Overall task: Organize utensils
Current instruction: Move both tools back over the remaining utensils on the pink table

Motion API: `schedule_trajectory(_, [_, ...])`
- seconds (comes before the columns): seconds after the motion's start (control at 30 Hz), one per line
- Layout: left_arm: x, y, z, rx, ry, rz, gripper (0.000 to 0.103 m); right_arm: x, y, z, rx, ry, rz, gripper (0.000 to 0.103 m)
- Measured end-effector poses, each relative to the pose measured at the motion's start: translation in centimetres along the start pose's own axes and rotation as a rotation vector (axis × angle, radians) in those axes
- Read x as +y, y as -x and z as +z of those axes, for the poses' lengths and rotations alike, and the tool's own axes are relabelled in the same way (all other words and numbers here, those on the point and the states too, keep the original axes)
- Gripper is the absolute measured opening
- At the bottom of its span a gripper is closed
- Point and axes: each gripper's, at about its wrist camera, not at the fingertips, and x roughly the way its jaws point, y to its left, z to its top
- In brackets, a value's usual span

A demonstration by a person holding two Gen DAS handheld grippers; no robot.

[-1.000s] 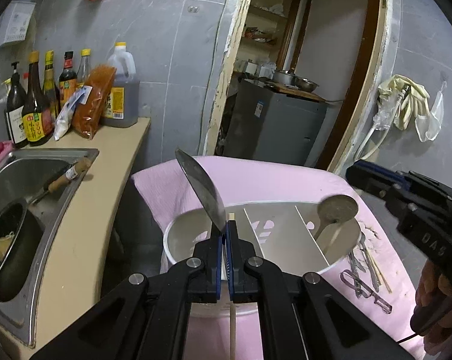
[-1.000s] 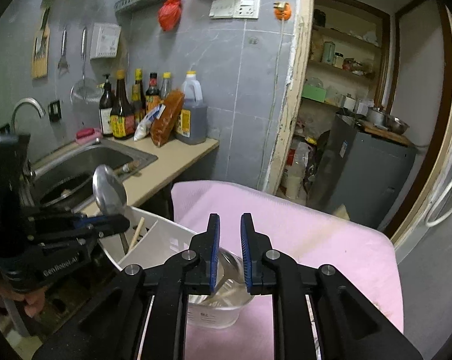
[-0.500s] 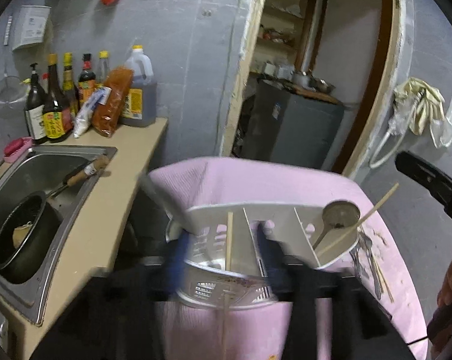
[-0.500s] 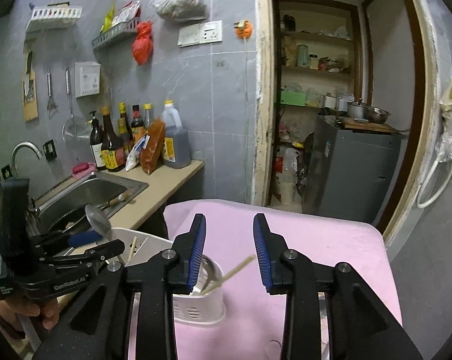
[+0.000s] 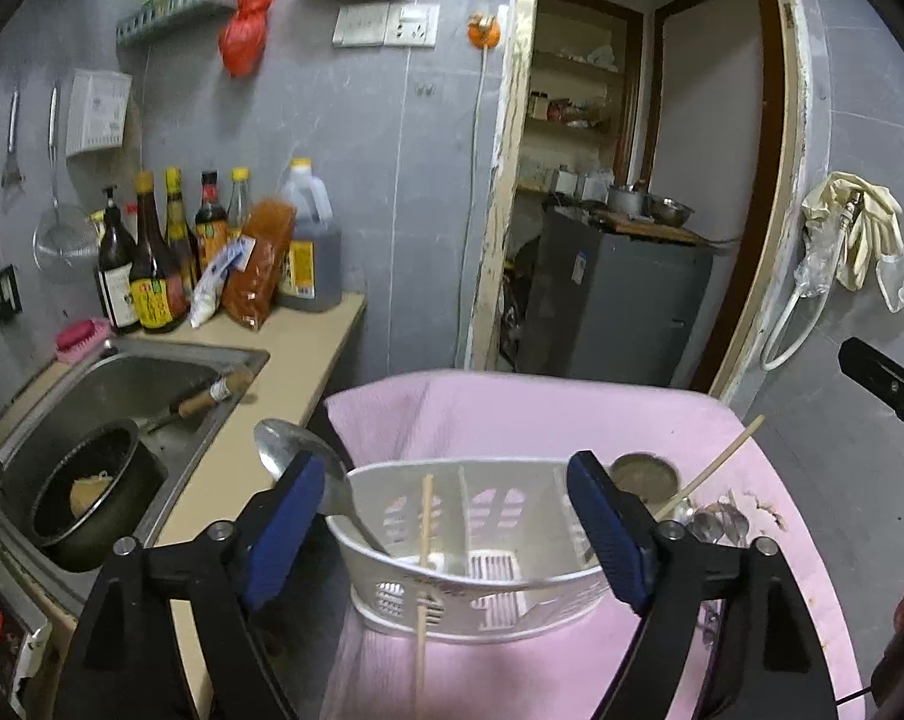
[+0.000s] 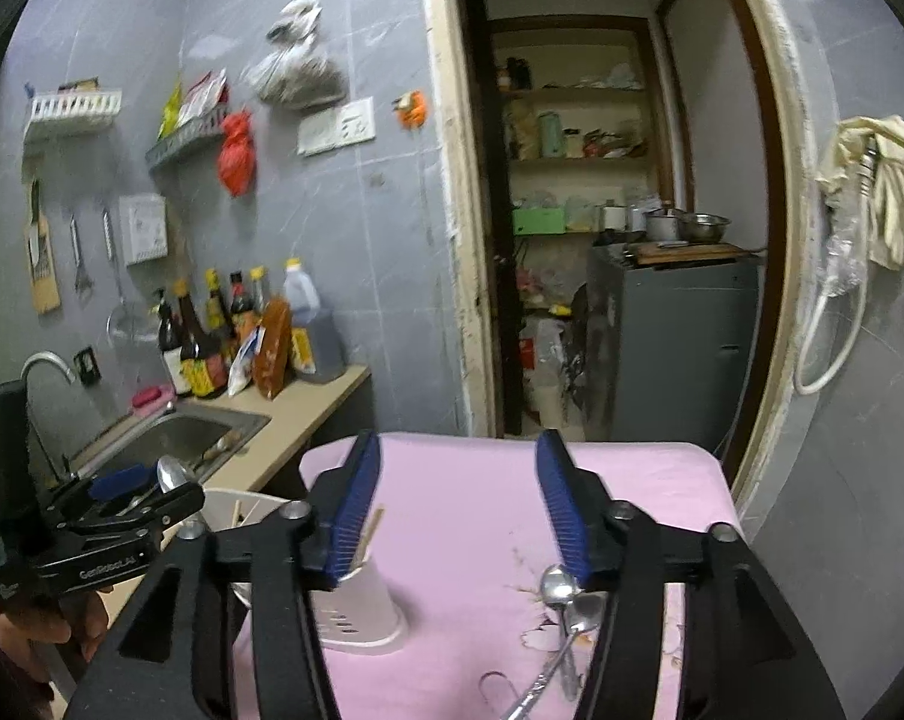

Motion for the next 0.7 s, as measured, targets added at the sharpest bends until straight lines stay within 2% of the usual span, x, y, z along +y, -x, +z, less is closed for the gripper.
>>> schedule_trajectory(0.07, [-0.8,0.6,0.3,-0.024,-0.002,0.000,0.091,-0.9,0.7,-0.1,-0.021,-0.011,-0.009,0.063])
schedule_trajectory(0.27, [-3.6,1.9,1.0,-0.089,0.009,-0.019,0.098,-3.9,3.4,-0.3,-0.099,-0.036,-0.033,0.083])
schedule_trajectory(0.4, [-5.6,3.0,1.3,-0.140,0.022,-0.053,0.101,-5.7,4.7,-0.4,-0.133,-0.044,-0.047,0.089])
schedule_trajectory(0.53, [-7.6,3.7,1.6,-0.176,0.023,-0.086,0.103,-7.6,5.5,-0.7,-0.141,-0.052,-0.058,0.091])
schedule_trajectory(0.63, [-9.3,4.0,1.7,-0.203,0.015,-0.108,0.103,-8.9,6.2,-1.1,-0.152,-0.055,-0.065,0.101])
schedule_trajectory(0.7, [-10.3,4.3,1.6,-0.221,0.011,-0.119,0.103,-9.5,6.5,-1.2,-0.157,-0.053,-0.069,0.101])
